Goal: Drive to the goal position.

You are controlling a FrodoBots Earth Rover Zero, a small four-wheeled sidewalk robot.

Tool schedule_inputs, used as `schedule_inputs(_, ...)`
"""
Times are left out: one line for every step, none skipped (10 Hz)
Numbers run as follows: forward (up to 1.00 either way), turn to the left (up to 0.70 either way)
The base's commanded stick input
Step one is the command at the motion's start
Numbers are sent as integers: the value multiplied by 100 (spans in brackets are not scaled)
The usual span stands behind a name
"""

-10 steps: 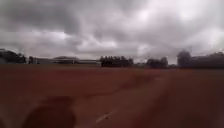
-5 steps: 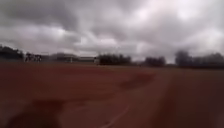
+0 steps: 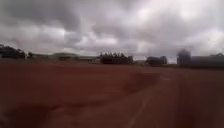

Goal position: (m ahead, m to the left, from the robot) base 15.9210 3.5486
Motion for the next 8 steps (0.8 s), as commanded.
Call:
schedule_inputs(70, 0)
schedule_inputs(70, 0)
schedule_inputs(70, 0)
schedule_inputs(70, 0)
schedule_inputs(70, 0)
schedule_inputs(70, 0)
schedule_inputs(70, 0)
schedule_inputs(70, 0)
